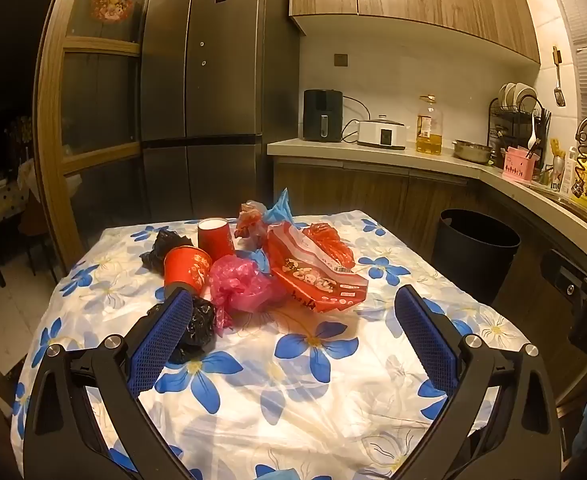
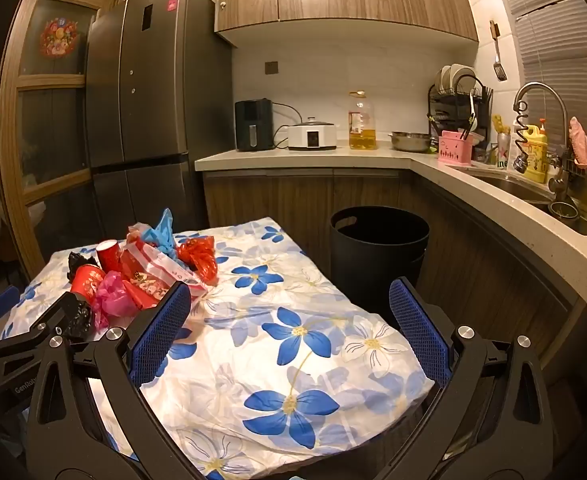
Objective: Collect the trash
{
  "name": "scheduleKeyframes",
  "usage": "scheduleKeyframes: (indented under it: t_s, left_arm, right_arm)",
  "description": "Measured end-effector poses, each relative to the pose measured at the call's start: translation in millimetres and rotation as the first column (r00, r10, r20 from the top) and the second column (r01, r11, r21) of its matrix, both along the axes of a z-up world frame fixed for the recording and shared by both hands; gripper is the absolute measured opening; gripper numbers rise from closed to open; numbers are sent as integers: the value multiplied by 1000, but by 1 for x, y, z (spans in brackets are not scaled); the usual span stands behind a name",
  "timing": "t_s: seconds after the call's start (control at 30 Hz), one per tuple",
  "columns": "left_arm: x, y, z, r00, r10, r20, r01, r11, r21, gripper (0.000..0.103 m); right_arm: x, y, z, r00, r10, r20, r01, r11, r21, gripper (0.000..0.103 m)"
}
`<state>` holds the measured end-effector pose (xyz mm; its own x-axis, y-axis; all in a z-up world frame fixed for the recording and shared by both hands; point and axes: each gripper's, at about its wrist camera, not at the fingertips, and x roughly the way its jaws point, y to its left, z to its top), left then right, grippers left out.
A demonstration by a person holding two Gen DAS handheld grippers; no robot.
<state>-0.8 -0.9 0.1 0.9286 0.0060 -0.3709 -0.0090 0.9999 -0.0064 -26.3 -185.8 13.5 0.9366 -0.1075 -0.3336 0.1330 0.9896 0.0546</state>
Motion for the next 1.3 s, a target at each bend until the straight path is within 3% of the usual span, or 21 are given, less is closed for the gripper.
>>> scheduleKeyframes:
  t_s: [1.3]
  left_arm:
    - [-2,-2,5,1000,0,-7,0,1000,-6,98]
  right_arm:
    - [-1,1,0,1000,3,-6,-3,1000,0,98]
